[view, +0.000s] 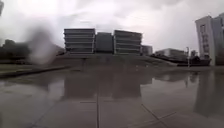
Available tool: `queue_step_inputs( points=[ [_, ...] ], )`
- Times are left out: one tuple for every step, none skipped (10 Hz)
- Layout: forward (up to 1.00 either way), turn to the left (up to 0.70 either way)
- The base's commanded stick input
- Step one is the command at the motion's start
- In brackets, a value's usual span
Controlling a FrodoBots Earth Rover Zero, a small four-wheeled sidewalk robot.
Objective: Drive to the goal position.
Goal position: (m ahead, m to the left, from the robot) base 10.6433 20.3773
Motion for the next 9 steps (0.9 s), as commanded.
queue_step_inputs(
  points=[
    [0.7,0.0],
    [0.7,0.0],
    [0.7,0.0],
    [0.7,0.0],
    [0.7,0.0],
    [0.7,0.0],
    [0.7,0.0],
    [0.7,0.0],
    [0.7,0.0]
  ],
)
